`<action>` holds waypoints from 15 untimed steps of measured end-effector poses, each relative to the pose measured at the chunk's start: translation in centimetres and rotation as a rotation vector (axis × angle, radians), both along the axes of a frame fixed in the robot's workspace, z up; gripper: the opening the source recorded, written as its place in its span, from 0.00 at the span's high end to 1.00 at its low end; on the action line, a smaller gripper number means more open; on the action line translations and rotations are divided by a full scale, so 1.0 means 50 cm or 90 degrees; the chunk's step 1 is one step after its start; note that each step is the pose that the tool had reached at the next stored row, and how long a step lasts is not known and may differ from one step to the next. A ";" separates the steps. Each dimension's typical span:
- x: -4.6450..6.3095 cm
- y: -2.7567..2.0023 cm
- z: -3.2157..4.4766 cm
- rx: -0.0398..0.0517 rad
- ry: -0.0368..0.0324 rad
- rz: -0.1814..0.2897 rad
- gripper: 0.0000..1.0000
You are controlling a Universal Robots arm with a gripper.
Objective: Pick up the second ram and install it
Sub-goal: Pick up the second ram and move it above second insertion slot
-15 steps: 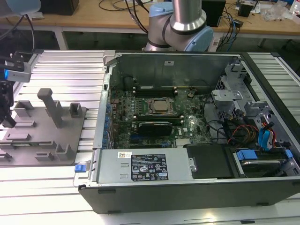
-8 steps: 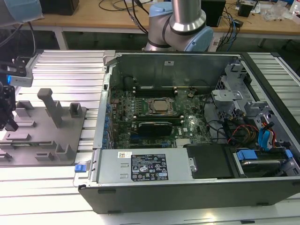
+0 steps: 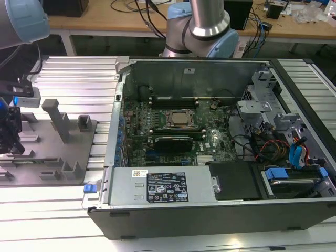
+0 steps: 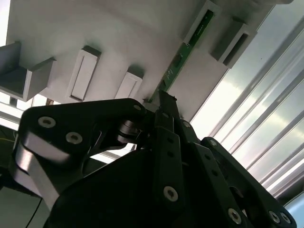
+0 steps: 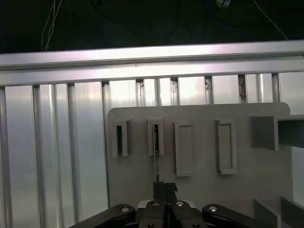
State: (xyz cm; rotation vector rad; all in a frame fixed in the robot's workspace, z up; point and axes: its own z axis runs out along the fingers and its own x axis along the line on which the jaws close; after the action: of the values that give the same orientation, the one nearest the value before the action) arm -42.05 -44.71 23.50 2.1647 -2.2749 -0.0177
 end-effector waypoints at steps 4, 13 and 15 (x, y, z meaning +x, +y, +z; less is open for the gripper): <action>0.003 -0.0012 -0.015 0.0000 -0.0011 0.003 0.92; 0.011 -0.0041 -0.024 0.0000 -0.0009 0.003 0.73; 0.011 -0.0041 -0.026 0.0002 -0.0020 0.004 0.66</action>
State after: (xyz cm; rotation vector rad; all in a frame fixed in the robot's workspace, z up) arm -41.48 -44.91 22.18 2.1727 -2.2707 -0.0147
